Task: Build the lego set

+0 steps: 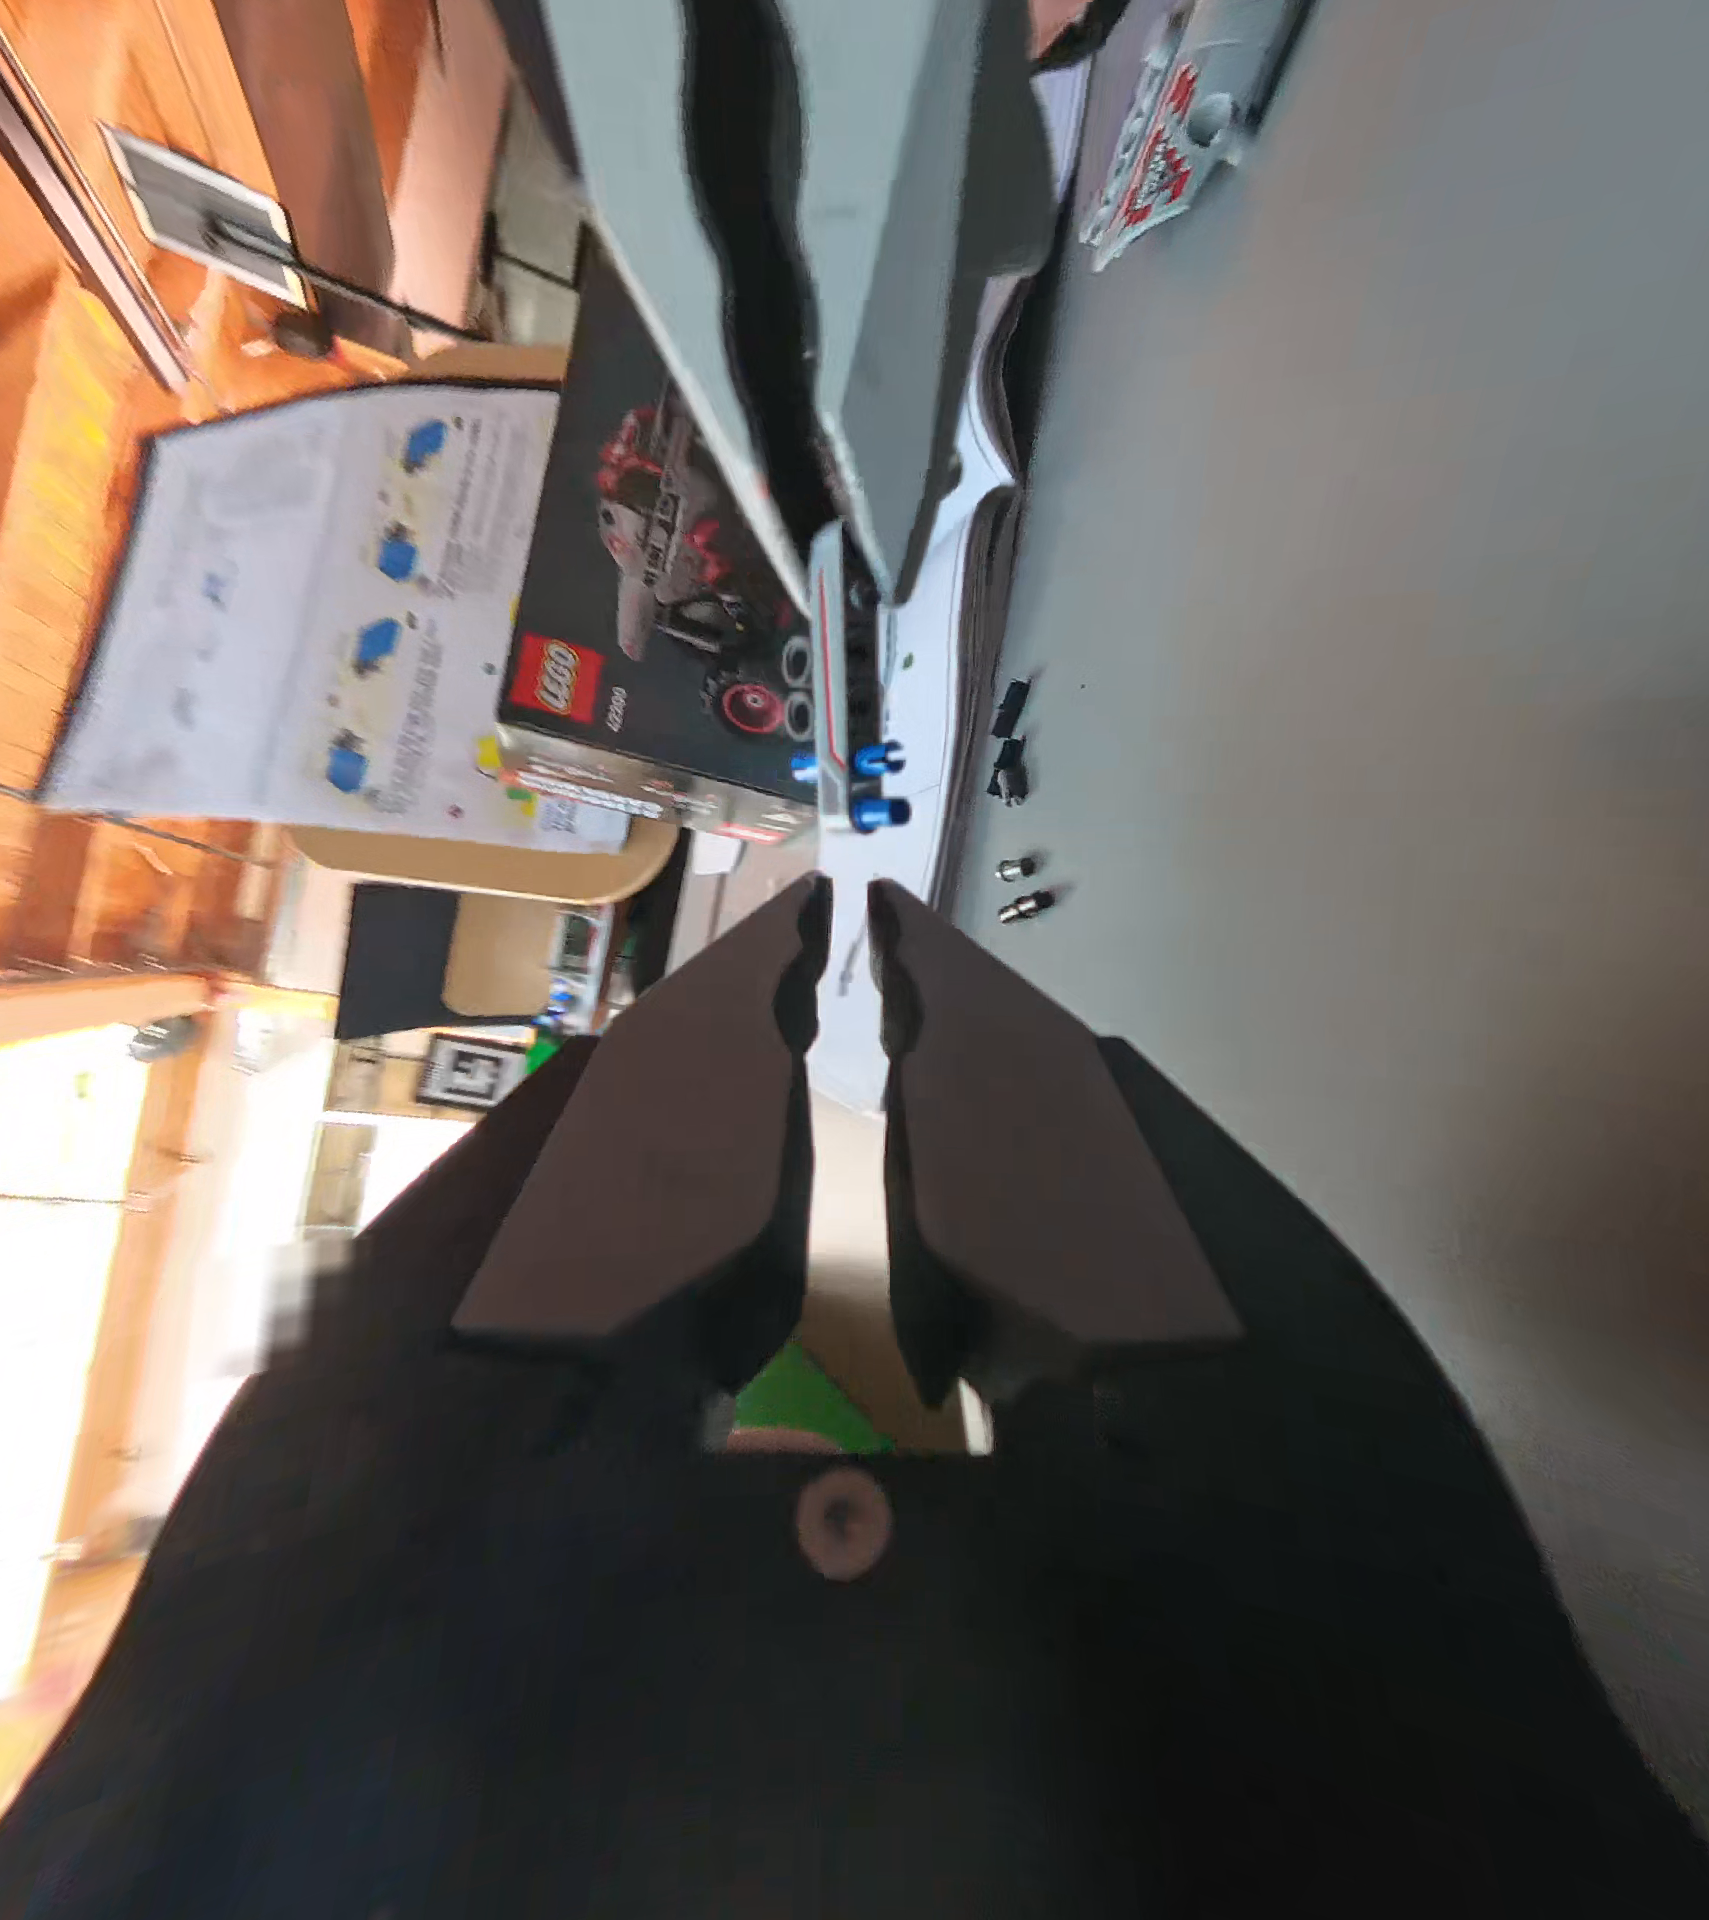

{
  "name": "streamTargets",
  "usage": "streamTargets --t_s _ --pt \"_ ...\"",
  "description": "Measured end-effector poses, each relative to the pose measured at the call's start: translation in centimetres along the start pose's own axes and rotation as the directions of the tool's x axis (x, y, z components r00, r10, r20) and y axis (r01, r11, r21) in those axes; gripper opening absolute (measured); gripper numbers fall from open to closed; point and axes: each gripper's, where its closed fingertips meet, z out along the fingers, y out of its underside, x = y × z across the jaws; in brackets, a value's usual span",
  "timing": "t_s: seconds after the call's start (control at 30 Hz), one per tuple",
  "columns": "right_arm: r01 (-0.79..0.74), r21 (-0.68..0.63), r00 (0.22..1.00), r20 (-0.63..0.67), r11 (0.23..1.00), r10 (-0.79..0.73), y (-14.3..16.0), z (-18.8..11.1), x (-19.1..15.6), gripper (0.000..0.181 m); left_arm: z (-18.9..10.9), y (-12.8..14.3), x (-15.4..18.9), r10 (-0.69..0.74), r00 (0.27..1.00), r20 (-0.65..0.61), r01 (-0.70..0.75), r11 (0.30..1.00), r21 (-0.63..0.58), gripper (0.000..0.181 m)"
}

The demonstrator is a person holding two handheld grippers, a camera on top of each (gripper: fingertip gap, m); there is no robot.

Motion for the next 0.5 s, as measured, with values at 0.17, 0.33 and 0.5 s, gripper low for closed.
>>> streamTargets --t_s 0.17,0.33,0.5 --pt "-0.028 0.001 0.999 -0.015 1.0 0.028 0.5 -0.1 0.7 0.005 0.1 0.1 -0.3 -0.129 0.99 -0.048 0.13 0.991 0.016 0.001" --pt "-0.053 0.003 0.998 -0.02 0.999 0.053 0.9 -0.1 1.2 0.005 0.2 0.3 -0.3 -0.13 0.99 -0.051 0.13 0.991 0.001 0.0" --pt "-0.099 0.017 0.995 -0.005 0.995 0.099 1.0 -0.2 1.4 0.005 0.2 0.2 -0.3 -0.143 0.988 -0.062 0.144 0.99 0.009 0.0"
